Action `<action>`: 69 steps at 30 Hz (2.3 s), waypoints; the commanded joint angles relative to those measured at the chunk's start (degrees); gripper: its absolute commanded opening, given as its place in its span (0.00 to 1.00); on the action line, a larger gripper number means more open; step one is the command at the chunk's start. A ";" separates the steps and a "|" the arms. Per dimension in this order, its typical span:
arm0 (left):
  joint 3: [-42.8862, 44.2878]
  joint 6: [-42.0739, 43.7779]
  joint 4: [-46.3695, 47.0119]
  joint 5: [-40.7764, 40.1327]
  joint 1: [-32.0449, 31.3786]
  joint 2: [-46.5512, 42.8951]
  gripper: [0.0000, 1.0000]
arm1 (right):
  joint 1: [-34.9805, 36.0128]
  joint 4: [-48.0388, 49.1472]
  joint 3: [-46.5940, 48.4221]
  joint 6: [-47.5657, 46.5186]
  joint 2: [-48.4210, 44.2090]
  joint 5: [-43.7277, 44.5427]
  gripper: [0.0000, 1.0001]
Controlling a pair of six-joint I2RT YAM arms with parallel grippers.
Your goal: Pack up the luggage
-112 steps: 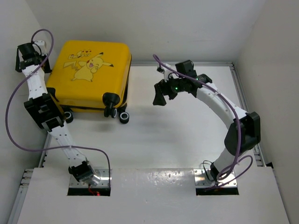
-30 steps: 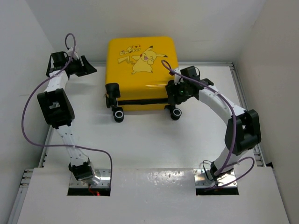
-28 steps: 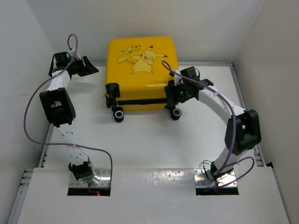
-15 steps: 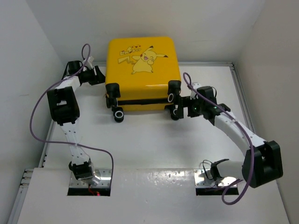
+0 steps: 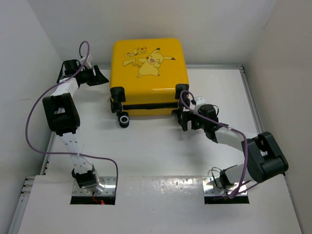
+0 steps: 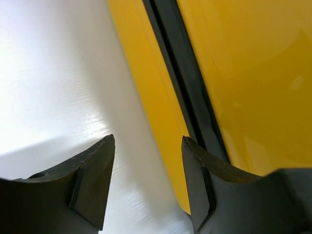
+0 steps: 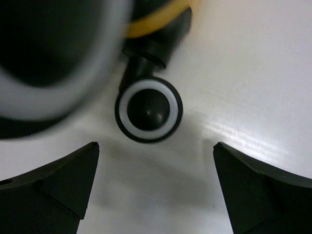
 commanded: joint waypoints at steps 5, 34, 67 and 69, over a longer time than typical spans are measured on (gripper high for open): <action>-1.61 3.29 -1.87 -2.57 0.46 -3.95 0.60 | 3.65 27.56 -5.25 -15.32 1.82 1.21 0.99; 1.21 3.82 -3.45 -5.29 0.46 -3.96 0.63 | 4.71 -10.12 15.57 -30.03 14.48 -1.53 0.64; 6.91 1.55 -4.95 -2.14 -1.73 -0.10 0.66 | -34.31 -15.31 30.74 -27.47 21.33 10.08 0.31; 10.77 -0.57 -2.93 -1.34 -1.73 3.06 0.68 | -37.83 -19.00 34.63 -24.22 21.78 5.95 0.48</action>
